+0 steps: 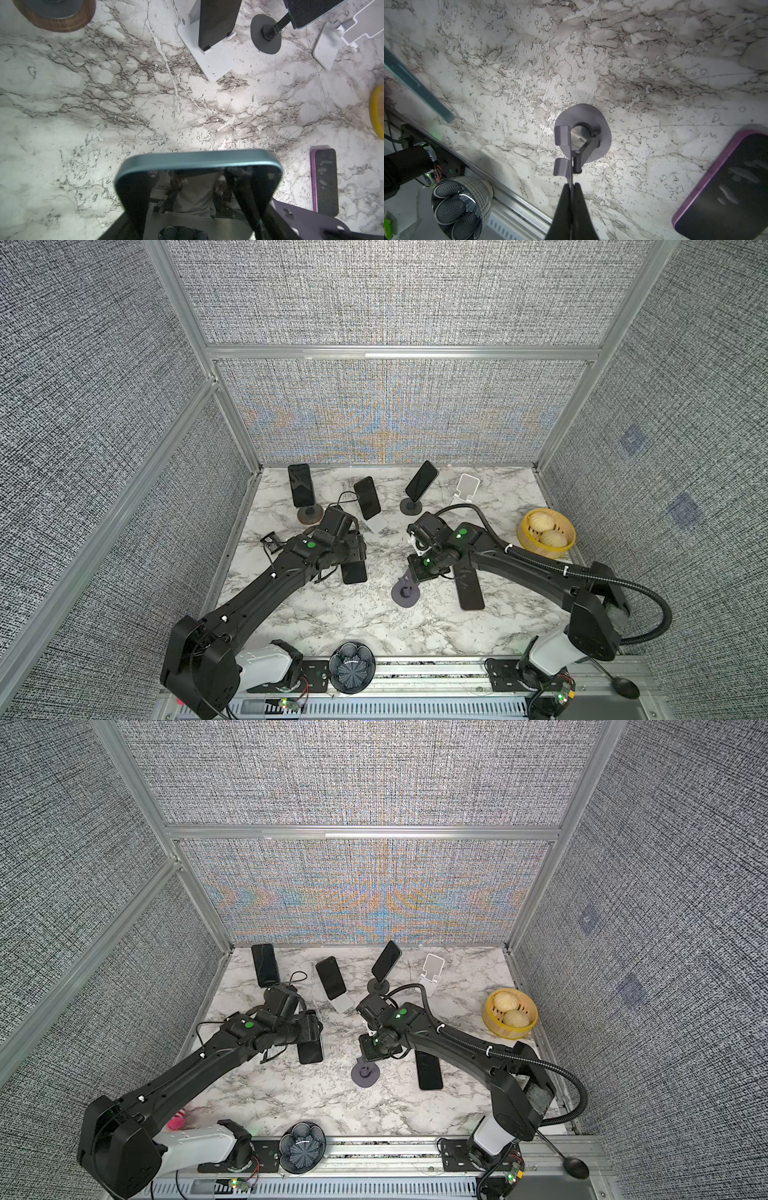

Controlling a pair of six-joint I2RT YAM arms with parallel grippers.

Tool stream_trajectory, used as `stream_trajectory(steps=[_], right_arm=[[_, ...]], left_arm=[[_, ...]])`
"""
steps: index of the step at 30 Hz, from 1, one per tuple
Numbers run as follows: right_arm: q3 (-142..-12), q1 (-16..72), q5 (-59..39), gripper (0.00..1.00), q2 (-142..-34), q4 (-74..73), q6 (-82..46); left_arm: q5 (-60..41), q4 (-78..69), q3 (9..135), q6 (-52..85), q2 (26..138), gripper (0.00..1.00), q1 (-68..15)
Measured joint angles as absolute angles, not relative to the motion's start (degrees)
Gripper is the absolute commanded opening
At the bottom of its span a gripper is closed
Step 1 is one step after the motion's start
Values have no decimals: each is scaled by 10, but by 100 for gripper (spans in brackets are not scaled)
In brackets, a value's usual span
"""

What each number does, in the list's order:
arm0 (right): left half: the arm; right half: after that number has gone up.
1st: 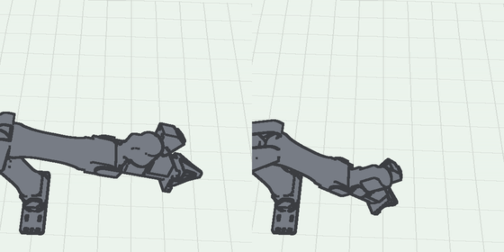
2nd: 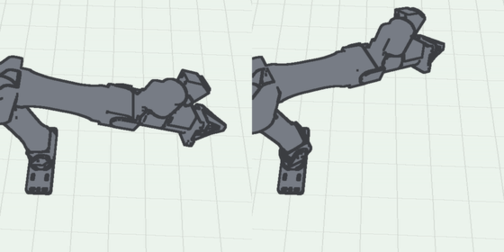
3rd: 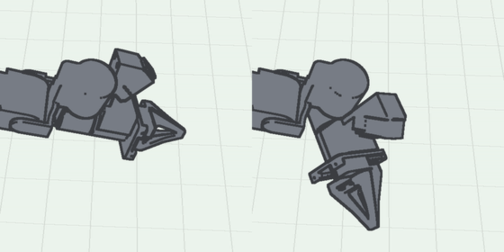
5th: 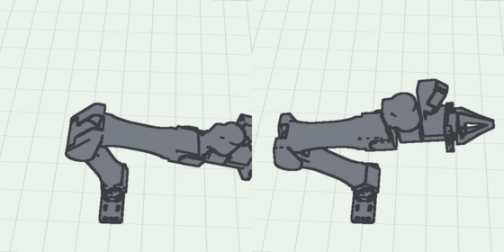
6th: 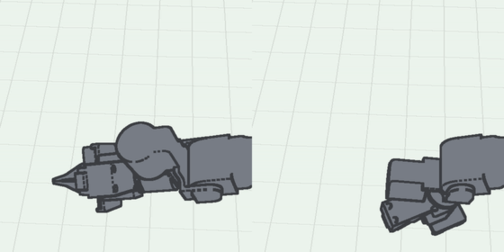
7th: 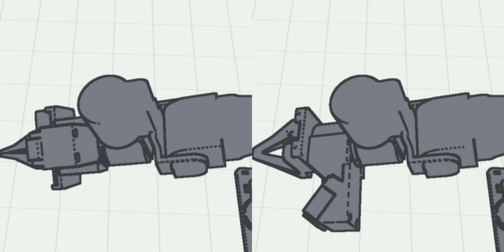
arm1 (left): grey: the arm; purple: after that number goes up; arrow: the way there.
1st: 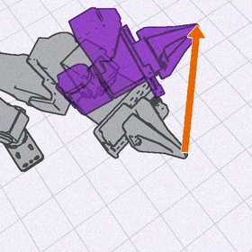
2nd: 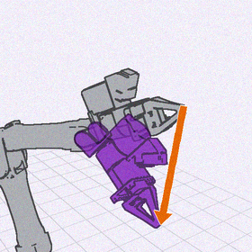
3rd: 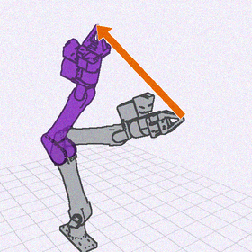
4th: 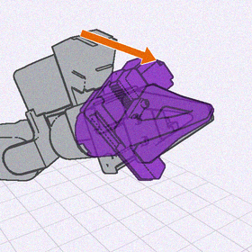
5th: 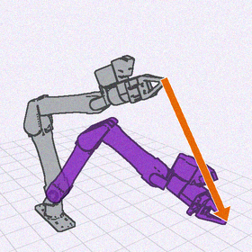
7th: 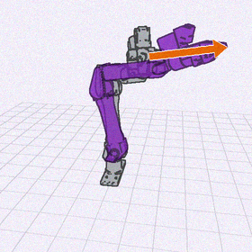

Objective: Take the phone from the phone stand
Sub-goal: 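Lift the teal-edged phone with the left gripper while the right gripper approaches the stand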

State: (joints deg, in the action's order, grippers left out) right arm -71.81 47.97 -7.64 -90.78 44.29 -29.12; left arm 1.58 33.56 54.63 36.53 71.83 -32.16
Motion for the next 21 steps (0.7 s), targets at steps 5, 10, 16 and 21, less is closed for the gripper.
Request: stream_trajectory(steps=[5, 10, 16, 21], right_arm=[[-727, 460, -67, 0, -891, 464, -287], [-741, 401, -61, 0, -851, 494, -256], [-755, 231, -44, 0, -802, 529, -185], [-789, 72, -48, 0, -832, 532, -118]], left_arm=[[15, 349, 567, 376, 745, 44, -322], [9, 353, 592, 391, 784, 43, -322], [-6, 356, 613, 414, 820, 40, -334], [-6, 358, 631, 440, 845, 38, -354]])
